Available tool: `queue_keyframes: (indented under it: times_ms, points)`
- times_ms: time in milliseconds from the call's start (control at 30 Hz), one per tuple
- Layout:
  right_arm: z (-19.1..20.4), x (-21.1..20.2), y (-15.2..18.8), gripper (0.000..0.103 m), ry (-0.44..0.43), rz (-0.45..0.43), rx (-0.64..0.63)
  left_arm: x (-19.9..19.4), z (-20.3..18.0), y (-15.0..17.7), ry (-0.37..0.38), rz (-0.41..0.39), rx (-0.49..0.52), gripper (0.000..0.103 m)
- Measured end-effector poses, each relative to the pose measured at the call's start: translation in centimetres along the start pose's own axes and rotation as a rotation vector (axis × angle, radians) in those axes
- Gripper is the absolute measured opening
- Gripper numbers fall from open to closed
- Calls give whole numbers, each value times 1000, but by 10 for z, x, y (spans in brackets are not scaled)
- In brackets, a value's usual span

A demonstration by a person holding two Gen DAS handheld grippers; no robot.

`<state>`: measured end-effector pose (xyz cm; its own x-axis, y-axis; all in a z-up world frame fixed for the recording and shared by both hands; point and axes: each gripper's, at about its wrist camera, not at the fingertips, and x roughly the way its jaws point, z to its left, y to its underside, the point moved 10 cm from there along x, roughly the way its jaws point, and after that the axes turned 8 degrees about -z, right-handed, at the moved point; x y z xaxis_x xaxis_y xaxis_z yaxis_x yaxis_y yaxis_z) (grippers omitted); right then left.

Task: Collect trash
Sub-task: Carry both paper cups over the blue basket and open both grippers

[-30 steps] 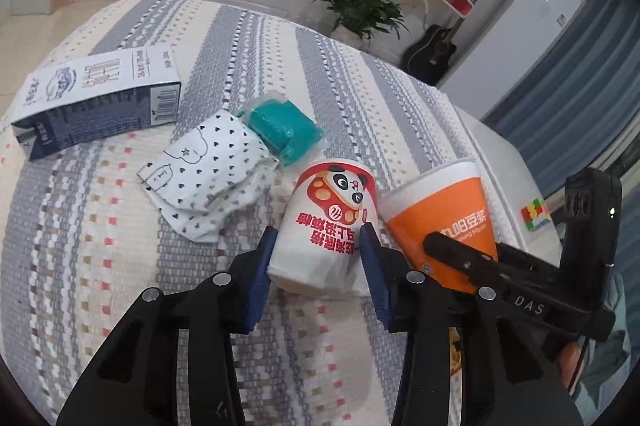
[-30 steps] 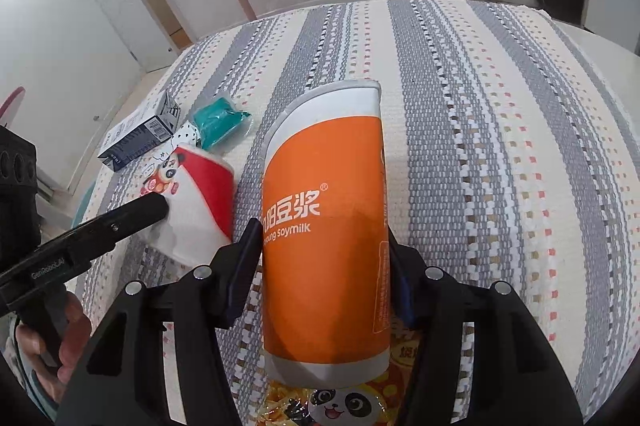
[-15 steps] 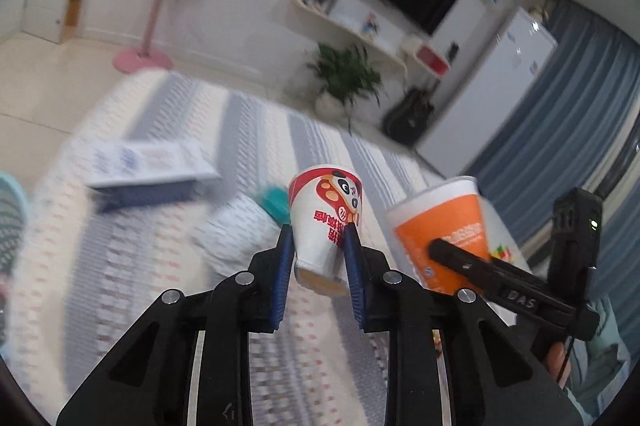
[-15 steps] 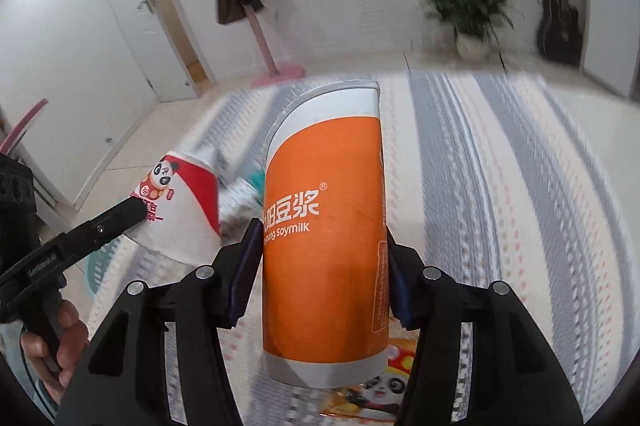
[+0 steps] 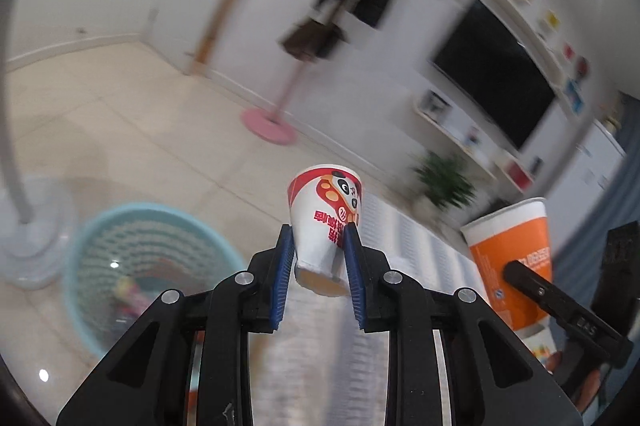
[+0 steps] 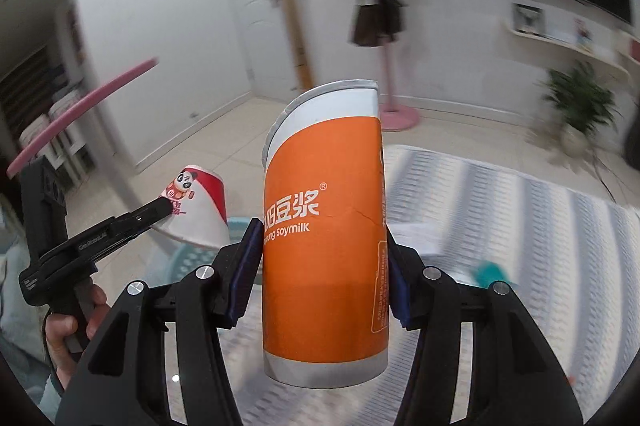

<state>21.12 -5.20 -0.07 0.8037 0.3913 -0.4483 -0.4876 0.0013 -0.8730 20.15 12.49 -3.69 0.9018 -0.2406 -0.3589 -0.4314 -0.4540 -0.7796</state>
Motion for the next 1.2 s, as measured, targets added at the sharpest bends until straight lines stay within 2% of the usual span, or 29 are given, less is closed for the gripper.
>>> queue_keyframes:
  times_ms: [133,300,433,600,667,700,767,833,1200]
  points:
    - [57,41,1,52,-60,46,-38,-16,59,-14,-122,-16,-48,24]
    - [104,92,24,52,-75,117,-61,-22,101,-14,-229,8,-66,24]
    - [122,128,49,53,-78,193,-33,-19,117,-10,-287,38,-67,25]
    - [125,159,76,55,-57,261,10,-10,133,0,-336,72,-102,26]
    - [123,170,84,55,-62,286,50,-11,138,1,-338,74,-113,32]
    - [120,175,89,55,-56,297,64,-11,139,1,-336,78,-119,39]
    - [118,179,92,57,-52,304,73,-12,141,0,-352,75,-117,47]
    - [116,180,96,59,-55,310,79,-13,139,-1,-347,75,-119,48]
    - [103,160,96,59,-72,289,87,-13,123,-6,-288,49,-141,48]
